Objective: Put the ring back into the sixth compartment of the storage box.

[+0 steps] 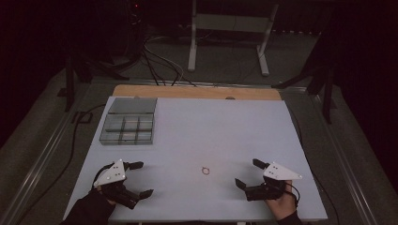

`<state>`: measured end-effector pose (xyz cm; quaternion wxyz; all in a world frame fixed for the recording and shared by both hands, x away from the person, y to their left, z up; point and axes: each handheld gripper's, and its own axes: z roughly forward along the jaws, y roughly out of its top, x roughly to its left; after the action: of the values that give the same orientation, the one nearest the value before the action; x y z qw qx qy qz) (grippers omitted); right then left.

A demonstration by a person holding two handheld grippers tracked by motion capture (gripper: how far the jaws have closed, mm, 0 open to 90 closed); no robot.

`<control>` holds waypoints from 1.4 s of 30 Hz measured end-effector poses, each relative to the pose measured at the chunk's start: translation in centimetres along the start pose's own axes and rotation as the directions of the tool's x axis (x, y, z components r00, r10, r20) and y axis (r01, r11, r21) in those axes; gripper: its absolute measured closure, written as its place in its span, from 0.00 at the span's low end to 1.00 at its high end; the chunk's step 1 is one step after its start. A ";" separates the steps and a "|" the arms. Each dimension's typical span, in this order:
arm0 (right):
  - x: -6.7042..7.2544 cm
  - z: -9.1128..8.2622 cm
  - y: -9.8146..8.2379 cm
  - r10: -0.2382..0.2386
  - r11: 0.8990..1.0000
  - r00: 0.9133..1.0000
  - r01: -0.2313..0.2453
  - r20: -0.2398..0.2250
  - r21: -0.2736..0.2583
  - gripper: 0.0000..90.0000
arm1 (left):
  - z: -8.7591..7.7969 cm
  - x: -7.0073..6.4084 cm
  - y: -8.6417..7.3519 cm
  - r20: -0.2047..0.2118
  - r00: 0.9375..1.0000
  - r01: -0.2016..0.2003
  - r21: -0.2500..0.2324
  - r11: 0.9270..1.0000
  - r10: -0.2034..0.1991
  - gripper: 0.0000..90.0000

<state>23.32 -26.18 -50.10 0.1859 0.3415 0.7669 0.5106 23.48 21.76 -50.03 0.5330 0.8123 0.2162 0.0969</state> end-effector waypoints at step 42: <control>0.0 -0.1 0.0 0.000 1.000 1.000 0.000 -0.016 -0.016 0.00 | 6.0 0.0 4.9 0.124 0.992 -0.006 -0.011 1.000 0.007 0.00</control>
<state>23.23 -26.25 -50.02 0.1823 0.3359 0.7642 0.5196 26.98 15.16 -48.06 0.5493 0.8147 0.1795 0.0488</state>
